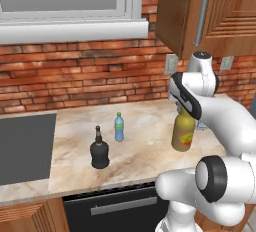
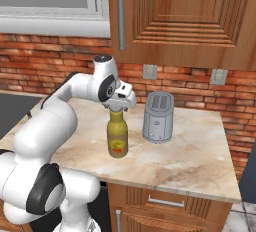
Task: Place the drinks on the dining counter in a tight cluster.
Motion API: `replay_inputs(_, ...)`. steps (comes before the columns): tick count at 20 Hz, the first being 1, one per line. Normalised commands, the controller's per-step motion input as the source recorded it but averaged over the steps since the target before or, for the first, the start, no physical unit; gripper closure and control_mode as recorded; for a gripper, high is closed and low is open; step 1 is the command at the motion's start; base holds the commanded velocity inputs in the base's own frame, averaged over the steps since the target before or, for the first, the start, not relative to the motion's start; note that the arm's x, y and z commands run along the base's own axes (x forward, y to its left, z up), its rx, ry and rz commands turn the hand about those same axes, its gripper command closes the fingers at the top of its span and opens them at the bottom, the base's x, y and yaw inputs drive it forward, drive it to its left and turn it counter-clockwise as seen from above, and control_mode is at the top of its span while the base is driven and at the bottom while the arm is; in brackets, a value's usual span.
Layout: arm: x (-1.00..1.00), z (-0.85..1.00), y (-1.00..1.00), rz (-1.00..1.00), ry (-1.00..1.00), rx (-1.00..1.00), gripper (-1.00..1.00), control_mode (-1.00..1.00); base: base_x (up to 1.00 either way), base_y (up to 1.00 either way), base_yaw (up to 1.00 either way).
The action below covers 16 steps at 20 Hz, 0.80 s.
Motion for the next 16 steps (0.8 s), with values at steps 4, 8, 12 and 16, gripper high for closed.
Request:
replay_inputs(4, 0.00, -0.21, 0.00, 0.00, 0.00, 0.00, -1.00, -1.00, 0.00, 0.00, 0.00)
replay_inputs(8, 0.03, -0.24, 0.00, 0.00, 0.00, 0.00, -1.00, -1.00, 0.00, 0.00, 0.00)
replay_inputs(12, 0.02, -0.25, 0.01, 0.00, 0.00, 0.00, -1.00, -1.00, 0.00, 0.00, 0.00)
replay_inputs(16, -0.02, -0.21, 0.05, 0.00, 0.00, 0.00, -1.00, -1.00, 0.00, 0.00, 0.00)
